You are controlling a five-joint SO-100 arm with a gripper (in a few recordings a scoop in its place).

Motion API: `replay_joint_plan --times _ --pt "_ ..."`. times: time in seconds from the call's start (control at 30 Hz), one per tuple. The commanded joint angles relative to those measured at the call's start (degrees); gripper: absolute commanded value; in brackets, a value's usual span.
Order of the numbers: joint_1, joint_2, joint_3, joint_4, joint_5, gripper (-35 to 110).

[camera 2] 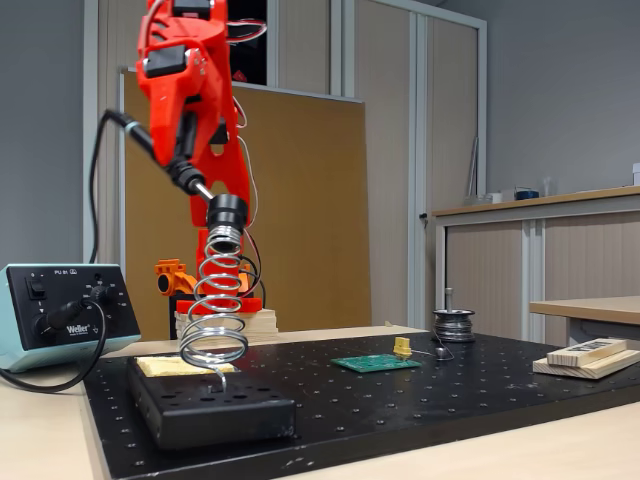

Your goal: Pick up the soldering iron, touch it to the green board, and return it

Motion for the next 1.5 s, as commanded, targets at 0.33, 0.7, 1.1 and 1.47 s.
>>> replay_joint_plan --times 0.33,0.7,1.1,1.47 --pt "-0.8 -3.9 11.1 -6.9 5.6 0" --pt "9.0 -1.6 22.9 -7.6 3.2 0" --pt "7.0 -12.0 7.1 -3.8 3.9 0" --pt "5.4 -11.2 6.9 -1.9 4.8 3"
